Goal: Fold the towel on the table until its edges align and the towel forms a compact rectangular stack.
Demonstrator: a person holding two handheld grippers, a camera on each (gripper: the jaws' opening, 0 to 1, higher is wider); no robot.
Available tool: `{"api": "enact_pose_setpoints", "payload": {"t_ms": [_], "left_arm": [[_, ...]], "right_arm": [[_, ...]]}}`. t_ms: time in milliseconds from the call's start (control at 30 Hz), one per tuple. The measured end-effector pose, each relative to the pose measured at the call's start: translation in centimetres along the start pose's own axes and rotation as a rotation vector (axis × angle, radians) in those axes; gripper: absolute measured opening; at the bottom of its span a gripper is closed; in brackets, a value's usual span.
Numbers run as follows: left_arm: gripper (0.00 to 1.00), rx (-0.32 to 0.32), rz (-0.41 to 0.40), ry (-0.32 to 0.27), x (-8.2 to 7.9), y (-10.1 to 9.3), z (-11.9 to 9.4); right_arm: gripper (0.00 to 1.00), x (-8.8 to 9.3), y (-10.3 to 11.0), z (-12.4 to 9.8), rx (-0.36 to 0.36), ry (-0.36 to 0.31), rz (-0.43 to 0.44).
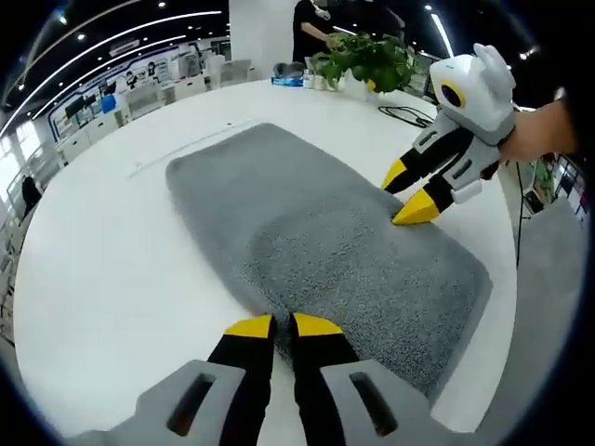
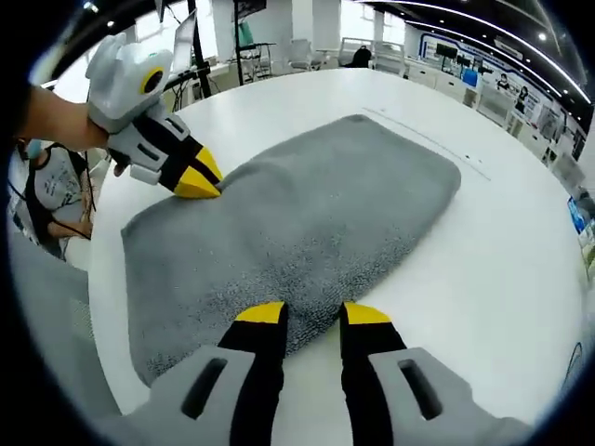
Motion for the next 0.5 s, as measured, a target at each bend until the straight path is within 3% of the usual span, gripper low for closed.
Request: {"api": "enact_pose_setpoints", "payload": {"t_ms": [500], "left_arm": [[0.07, -0.009, -0.040, 0.011, -1.3, -3.4, 0.7]], "right_arm": [[0.21, 2.3, -2.1, -2.0, -0.033, 0.012, -0.028]]}}
Point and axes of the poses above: the point that each gripper's makers call its tool centre point, and the gripper's own axes: z roughly forward along the fingers, y roughly to its left, x roughly out of its underside, the point moved 9 cm from there along -z, roughly backward along the fingers, and after that the axes turned 8 degrees about -x, right-handed, at the moved point
